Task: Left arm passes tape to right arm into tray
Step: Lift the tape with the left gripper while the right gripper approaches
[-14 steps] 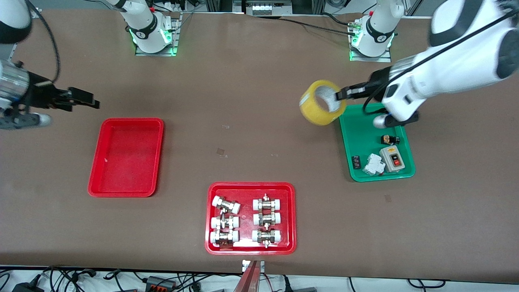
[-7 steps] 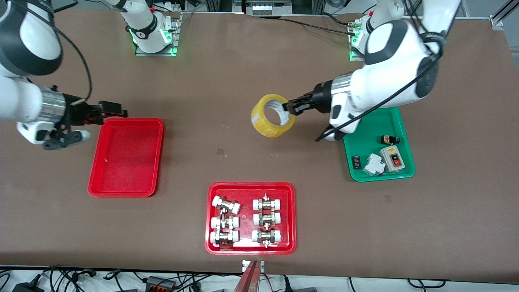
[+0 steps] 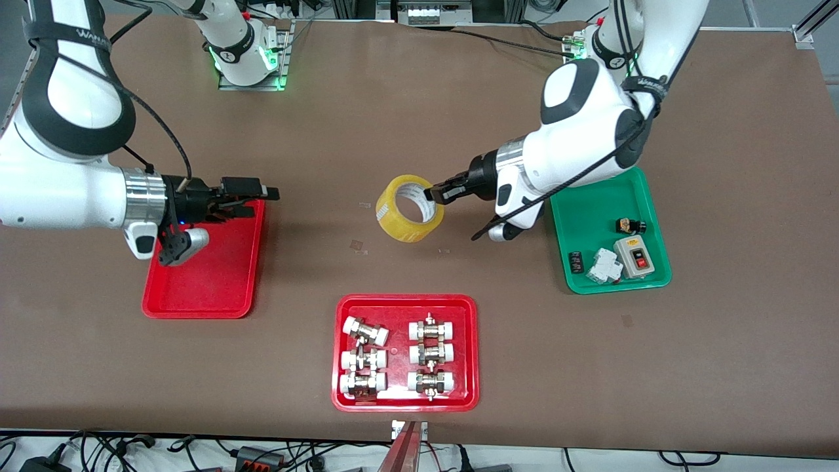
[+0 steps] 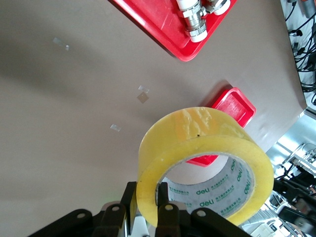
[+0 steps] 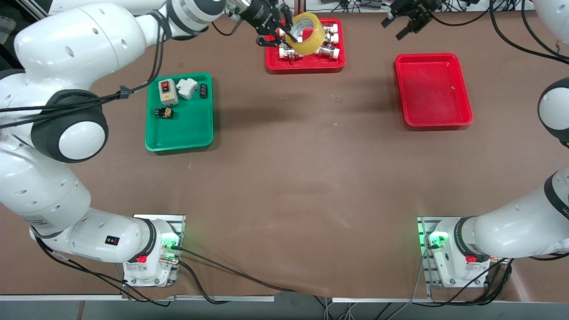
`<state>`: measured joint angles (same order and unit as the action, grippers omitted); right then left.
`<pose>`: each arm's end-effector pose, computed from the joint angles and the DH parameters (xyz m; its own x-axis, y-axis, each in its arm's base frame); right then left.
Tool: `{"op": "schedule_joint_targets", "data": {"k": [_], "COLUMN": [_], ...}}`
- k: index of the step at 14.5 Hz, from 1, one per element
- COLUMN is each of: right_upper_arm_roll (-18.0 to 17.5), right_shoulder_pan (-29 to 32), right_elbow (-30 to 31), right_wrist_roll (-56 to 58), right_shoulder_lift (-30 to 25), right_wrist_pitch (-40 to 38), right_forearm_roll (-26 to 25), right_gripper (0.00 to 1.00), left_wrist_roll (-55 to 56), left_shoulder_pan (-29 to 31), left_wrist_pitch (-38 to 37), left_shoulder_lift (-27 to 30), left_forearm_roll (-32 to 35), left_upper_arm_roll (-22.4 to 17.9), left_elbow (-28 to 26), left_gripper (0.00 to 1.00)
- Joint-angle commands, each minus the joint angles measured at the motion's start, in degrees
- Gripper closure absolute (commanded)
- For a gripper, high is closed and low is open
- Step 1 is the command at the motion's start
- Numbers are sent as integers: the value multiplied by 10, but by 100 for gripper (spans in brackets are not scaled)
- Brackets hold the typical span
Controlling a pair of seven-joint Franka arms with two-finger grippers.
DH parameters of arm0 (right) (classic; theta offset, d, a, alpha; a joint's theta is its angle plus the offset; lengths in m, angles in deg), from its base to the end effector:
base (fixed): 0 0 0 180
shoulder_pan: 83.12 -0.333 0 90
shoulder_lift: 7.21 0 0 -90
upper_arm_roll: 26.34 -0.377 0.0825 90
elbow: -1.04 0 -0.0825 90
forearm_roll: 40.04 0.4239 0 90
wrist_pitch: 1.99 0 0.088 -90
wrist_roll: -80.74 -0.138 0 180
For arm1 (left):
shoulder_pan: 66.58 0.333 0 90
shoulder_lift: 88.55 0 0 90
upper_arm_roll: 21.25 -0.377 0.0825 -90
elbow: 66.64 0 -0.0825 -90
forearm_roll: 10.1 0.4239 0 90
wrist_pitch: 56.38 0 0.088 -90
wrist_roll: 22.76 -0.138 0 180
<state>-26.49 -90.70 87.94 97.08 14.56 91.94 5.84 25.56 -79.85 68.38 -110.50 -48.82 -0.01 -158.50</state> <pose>0.6882 0.1885 0.4771 0.9574 0.2798 -0.0716 0.1407 -0.6683 -0.7304 0.6201 -0.4291 0.4722 0.7846 0.3989 -0.4746 0.6117 -0.6233 0.4872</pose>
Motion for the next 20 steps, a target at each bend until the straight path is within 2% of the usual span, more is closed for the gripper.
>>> {"op": "schedule_joint_targets", "data": {"k": [1,2,3,6,8,20], "right_upper_arm_roll": [-1,0,0,-1,-1,0], "right_shoulder_pan": [-23,-37,-46,-87,-112,-121], "right_elbow": [-66,-71,-77,-102,-102,-103], "right_wrist_roll": [24,26,26,26,30,38], "right_shoulder_lift": [52,63,71,94,101,111], "right_wrist_pitch": [-5,1,16,57,88,96], "right_forearm_roll": [75,105,113,114,113,112], "right_gripper": [0,0,0,0,0,0], "left_wrist_roll": [-17,-20,-20,-13,-11,-21], "left_shoulder_pan": [-14,-17,-19,-42,-41,-37], "left_wrist_pitch": [24,24,29,98,99,95], "left_shoulder_lift": [5,5,4,-14,-13,-10], "left_forearm_roll": [-12,-13,-13,-14,-14,-13], "left_upper_arm_roll": [2,2,2,2,2,2], "left_elbow": [-12,-16,-17,-15,-16,-20], "left_gripper": [100,100,100,100,100,100]}}
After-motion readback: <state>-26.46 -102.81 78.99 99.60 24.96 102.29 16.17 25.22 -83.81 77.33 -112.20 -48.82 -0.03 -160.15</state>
